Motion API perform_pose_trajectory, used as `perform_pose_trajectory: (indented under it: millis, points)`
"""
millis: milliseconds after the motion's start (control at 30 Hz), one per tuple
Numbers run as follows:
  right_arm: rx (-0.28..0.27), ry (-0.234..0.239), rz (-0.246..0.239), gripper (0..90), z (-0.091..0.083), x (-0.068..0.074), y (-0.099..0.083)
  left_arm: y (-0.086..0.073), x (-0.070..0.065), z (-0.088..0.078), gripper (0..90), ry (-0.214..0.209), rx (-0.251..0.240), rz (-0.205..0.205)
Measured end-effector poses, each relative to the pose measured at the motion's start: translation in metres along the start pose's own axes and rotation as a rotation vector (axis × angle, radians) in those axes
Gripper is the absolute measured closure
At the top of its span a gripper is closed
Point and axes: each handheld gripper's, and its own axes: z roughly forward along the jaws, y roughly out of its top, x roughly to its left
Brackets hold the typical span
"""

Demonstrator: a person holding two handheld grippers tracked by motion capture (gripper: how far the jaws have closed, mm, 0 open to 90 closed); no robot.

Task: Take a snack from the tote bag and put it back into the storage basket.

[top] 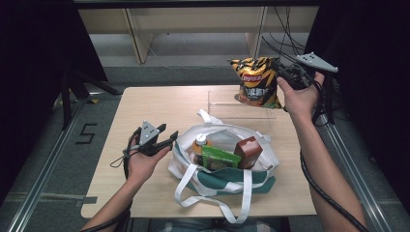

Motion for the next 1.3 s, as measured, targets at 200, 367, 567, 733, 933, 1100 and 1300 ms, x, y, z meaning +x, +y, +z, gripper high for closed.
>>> perform_pose_trajectory:
  millis: [200, 367, 567, 733, 933, 1100, 1300]
  points:
    - [0.006, -0.005, 0.001, 90.0, 0.008, -0.003, -0.001, 0.000, 0.000, 0.000, 44.7, 0.002, -0.002, -0.003]
    - [0.013, -0.015, 0.015, 90.0, 0.015, -0.005, -0.003, 0.000, 0.001, 0.000, 44.8, 0.004, -0.003, -0.002]
    - [0.013, -0.016, 0.024, 90.0, 0.022, -0.006, -0.001, 0.000, 0.001, 0.000, 44.7, 0.005, -0.004, -0.001]
    - [0.021, -0.023, 0.028, 90.0, 0.027, -0.006, 0.000, 0.000, 0.001, 0.000, 44.7, 0.003, -0.002, 0.001]
    - [0.033, -0.026, 0.031, 90.0, 0.034, -0.006, 0.000, 0.000, 0.001, 0.000, 44.8, 0.003, -0.001, 0.001]
    - [0.032, -0.033, 0.020, 90.0, 0.038, -0.008, -0.001, 0.000, 0.001, 0.000, 44.8, 0.004, -0.001, 0.000]
    - [0.037, -0.033, 0.028, 90.0, 0.042, -0.010, -0.001, 0.000, 0.001, 0.000, 44.8, 0.002, 0.000, 0.001]
